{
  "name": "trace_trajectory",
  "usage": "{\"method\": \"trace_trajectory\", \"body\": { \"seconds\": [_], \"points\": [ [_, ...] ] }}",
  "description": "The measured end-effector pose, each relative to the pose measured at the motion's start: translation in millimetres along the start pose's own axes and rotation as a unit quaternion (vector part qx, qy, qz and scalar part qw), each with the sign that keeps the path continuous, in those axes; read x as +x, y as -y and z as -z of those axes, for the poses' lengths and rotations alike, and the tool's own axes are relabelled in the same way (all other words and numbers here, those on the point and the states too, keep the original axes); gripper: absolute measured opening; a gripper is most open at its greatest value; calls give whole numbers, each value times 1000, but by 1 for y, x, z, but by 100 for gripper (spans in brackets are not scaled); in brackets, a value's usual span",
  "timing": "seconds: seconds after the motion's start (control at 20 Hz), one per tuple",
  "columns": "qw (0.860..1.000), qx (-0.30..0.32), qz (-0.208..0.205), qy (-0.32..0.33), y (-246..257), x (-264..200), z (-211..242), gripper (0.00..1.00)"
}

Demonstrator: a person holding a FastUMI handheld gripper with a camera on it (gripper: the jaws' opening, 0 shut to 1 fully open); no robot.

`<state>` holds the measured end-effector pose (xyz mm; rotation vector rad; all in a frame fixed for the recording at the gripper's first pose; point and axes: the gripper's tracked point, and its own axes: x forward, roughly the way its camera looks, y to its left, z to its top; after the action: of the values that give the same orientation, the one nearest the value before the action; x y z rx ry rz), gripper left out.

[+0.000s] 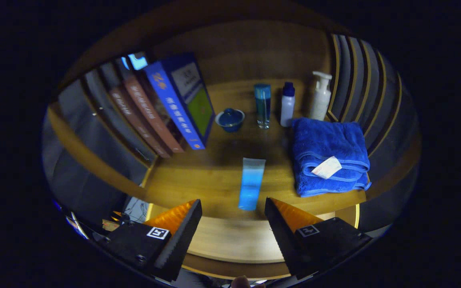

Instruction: Pull open the drawer, take out the items inside it, and place them on the countertop above the cabinet.

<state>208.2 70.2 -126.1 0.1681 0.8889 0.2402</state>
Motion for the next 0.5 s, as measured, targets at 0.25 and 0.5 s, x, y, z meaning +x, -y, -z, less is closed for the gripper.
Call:
{"method": "trace_trajectory", "body": {
  "seconds": [0.25,0.5],
  "points": [
    [990,-45,3,137,-16,-85,-6,99],
    [969,-64,24,236,-32,-156,17,99]
  ]
}}
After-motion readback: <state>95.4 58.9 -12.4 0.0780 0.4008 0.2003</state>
